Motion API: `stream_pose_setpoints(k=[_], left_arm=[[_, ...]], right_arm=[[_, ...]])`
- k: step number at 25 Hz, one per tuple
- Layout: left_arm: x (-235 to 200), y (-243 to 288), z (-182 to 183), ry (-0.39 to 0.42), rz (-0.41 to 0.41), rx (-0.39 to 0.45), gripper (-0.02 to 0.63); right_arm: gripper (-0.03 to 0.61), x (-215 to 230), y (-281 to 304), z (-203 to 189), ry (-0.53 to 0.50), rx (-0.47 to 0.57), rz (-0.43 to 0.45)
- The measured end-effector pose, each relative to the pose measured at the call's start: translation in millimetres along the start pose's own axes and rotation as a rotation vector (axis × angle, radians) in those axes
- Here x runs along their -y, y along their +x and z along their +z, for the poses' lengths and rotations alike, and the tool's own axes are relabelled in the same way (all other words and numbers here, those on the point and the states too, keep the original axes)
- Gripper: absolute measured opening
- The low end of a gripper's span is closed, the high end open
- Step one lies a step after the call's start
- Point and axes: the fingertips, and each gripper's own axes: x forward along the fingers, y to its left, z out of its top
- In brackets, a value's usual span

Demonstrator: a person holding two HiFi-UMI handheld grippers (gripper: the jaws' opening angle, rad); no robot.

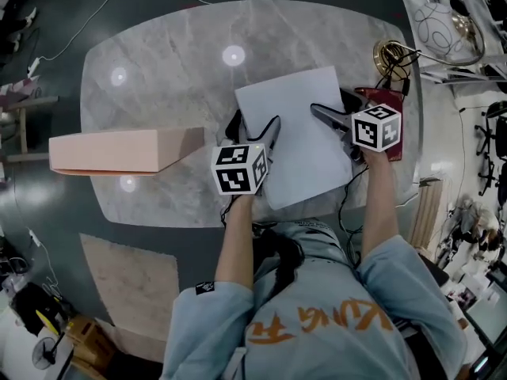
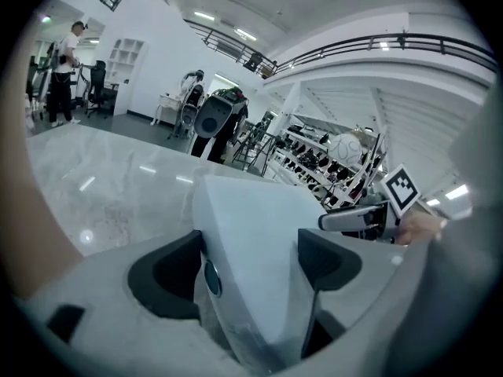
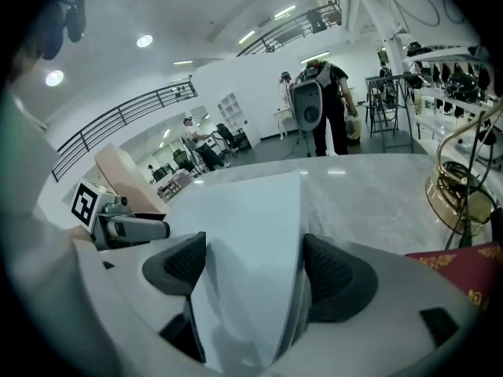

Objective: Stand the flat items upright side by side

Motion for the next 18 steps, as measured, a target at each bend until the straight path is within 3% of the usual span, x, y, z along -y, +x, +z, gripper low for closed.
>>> stream_pose_setpoints(k=[7,18], left_arm=[[21,-37,30,0.090,0.024,0.100,0.382],[39,-107,66,0.161,0.102,0.270,0.345]], right_arm=[[0.394,-28,-33,26,-0.096,0.109,0.012],[0.394,-79,-62,61,-0.255,0.235,0.063]])
